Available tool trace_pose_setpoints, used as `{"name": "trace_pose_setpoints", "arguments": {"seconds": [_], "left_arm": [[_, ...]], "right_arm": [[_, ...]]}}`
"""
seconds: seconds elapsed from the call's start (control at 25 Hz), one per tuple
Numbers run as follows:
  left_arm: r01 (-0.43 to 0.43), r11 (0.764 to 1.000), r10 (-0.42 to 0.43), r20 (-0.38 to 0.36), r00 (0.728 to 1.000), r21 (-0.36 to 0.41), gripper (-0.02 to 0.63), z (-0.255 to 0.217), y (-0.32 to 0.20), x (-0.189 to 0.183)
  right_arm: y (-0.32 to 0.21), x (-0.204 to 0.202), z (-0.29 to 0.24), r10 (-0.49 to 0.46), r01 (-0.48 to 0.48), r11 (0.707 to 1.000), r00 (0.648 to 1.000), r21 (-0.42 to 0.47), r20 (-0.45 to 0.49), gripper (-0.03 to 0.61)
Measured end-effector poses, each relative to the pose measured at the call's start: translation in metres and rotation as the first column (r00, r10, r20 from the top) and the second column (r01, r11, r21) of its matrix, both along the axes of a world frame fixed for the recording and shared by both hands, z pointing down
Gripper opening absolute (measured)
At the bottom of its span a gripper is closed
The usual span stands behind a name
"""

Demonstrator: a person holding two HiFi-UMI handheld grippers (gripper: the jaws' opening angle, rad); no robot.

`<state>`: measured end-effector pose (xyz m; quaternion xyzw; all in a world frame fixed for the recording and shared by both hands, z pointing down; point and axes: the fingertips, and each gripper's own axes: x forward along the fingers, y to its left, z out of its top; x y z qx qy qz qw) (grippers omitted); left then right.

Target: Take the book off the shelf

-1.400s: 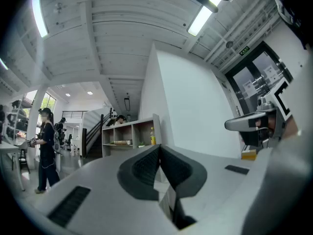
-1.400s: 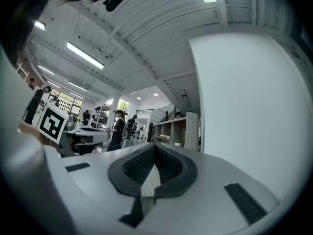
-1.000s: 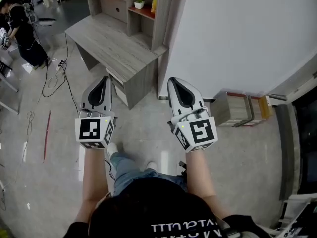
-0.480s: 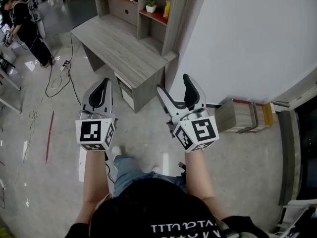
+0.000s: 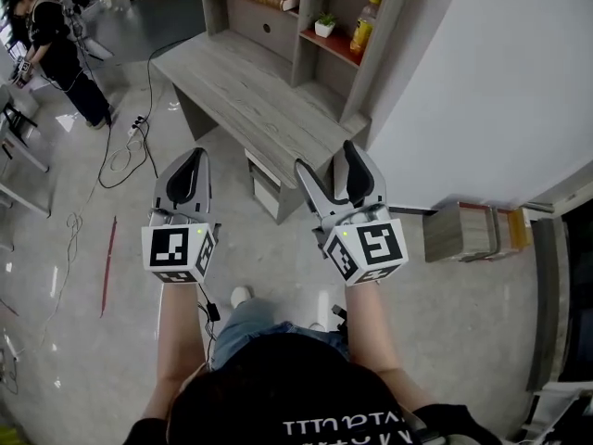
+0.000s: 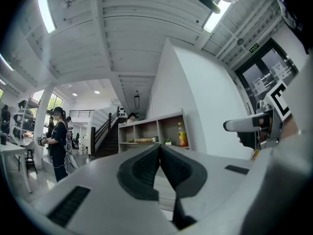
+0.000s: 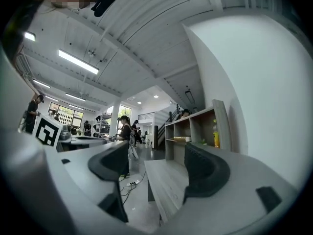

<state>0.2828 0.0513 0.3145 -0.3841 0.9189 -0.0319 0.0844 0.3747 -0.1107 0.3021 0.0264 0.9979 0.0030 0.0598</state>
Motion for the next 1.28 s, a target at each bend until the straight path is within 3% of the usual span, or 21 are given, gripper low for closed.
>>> {"name": "trace_pose_setpoints", "arguments": {"seconds": [0.44, 0.68, 0.96, 1.28], "left_arm": [[-0.058, 0.998, 0.058, -0.001, 0.998, 0.01, 0.011, -0.006, 0.045, -0.123], [-0.052, 0.998, 0.052, -0.001, 0.999, 0.035, 0.011, -0.008, 0.066, -0.164], [-0.022, 0.999, 0.023, -0.015, 1.0, 0.039, 0.011, -0.001, 0.072, -0.205], [0.008, 0.999, -0.007, -0.009, 1.0, 0.036, 0.011, 0.0, 0.065, -0.276]], "right_arm": [[0.039, -0.113, -0.008, 0.099, -0.099, 0.995, 0.995, -0.027, 0.013, 0.362], [0.061, -0.154, -0.002, 0.106, -0.106, 0.994, 0.994, 0.001, -0.021, 0.362], [0.05, -0.198, -0.004, 0.151, -0.15, 0.987, 0.988, 0.06, -0.023, 0.362], [0.033, -0.274, -0.004, 0.133, -0.133, 0.991, 0.991, 0.02, -0.001, 0.362]]}}
